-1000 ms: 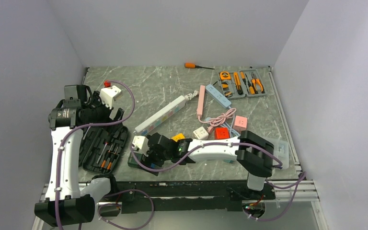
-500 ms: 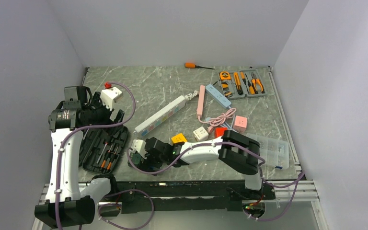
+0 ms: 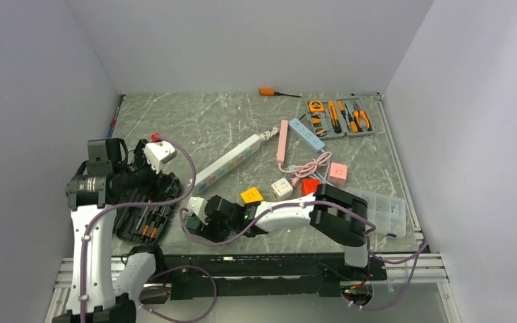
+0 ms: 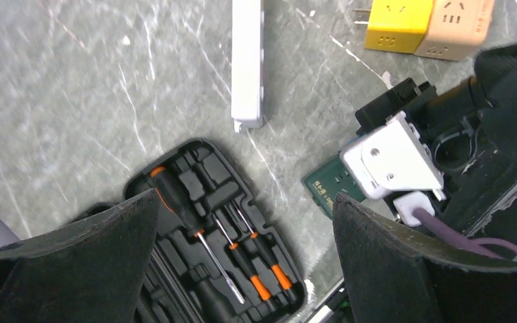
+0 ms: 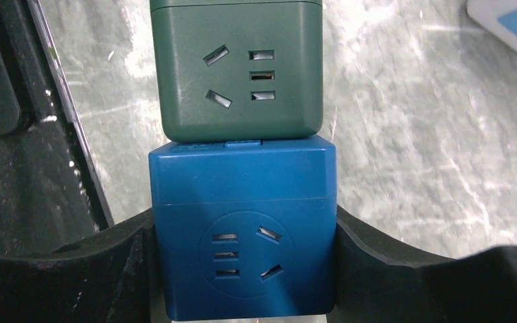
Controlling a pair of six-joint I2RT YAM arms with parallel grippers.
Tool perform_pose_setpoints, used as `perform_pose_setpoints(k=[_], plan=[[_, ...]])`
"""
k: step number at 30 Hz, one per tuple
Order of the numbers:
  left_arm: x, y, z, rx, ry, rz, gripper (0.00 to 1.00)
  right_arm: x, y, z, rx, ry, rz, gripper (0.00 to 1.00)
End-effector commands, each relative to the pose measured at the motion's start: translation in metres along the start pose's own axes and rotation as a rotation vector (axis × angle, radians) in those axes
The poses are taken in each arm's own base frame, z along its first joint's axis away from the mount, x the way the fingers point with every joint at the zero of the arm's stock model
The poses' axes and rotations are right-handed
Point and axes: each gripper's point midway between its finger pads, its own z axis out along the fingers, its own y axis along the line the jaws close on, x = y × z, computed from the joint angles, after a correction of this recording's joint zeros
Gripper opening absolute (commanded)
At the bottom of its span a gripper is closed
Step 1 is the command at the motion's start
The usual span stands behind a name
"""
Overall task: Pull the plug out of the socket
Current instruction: Remove the plug from the socket.
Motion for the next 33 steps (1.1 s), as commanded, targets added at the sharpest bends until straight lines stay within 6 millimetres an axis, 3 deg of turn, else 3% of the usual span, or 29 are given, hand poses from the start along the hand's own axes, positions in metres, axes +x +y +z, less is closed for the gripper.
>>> perform_pose_setpoints(k=[1, 6, 10, 16, 23, 28, 33], plan=[[-0.014, -0.025, -0.009, 0.097, -0.107, 0.206, 0.99, -0.054, -0.014, -0.050, 0.016, -0.115, 0.087, 0.00], [-0.010, -0.048, -0.012, 0.155, -0.183, 0.425, 0.99, -0.070, -0.030, -0.108, -0.040, -0.211, 0.230, 0.00], [-0.007, -0.076, -0.014, 0.212, -0.285, 0.659, 0.99, -0.074, -0.029, -0.148, -0.085, -0.266, 0.272, 0.00], [-0.026, -0.099, -0.025, 0.133, -0.489, 1.048, 0.97, -0.079, -0.027, -0.189, -0.159, -0.298, 0.308, 0.00], [-0.041, -0.109, -0.030, -0.088, -0.643, 1.563, 0.99, -0.091, -0.018, -0.205, -0.249, -0.243, 0.324, 0.00], [-0.028, -0.117, -0.022, -0.033, -0.631, 1.693, 0.99, -0.101, -0.017, -0.206, -0.270, -0.231, 0.331, 0.00], [-0.033, -0.113, -0.018, -0.092, -0.672, 1.738, 0.99, -0.118, -0.015, -0.206, -0.296, -0.262, 0.343, 0.00]])
